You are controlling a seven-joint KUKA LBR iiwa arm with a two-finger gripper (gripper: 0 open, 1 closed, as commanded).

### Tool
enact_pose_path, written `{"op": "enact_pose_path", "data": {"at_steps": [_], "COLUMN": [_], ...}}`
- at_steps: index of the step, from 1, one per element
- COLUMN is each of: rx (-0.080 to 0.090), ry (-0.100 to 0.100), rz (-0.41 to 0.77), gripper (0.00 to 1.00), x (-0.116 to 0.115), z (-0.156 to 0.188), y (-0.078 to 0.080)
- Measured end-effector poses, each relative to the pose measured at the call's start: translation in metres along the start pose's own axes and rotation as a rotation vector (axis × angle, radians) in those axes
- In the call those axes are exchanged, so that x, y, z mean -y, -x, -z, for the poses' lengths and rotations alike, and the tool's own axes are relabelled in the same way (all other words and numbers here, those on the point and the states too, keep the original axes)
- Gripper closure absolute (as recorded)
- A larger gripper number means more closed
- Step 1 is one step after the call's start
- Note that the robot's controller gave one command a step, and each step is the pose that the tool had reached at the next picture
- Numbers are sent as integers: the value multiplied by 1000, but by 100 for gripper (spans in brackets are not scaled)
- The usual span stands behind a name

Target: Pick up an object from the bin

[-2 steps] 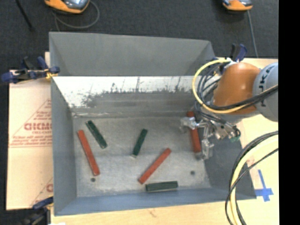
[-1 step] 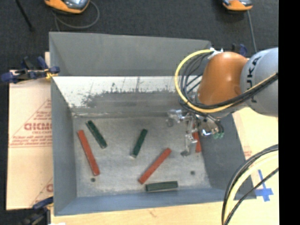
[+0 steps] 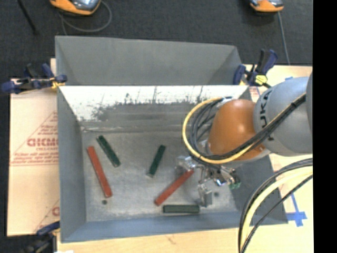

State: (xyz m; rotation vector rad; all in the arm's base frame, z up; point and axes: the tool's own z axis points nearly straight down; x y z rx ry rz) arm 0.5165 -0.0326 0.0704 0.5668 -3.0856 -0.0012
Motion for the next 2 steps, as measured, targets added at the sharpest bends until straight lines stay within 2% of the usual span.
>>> {"op": "enact_pose_path", "data": {"at_steps": [1,2], "rx": [6,16], "ry": [-4,-9], "rz": [1,47], "gripper": [100,100], "x": [2,36], "z": [3,180], "y": [2,45]}}
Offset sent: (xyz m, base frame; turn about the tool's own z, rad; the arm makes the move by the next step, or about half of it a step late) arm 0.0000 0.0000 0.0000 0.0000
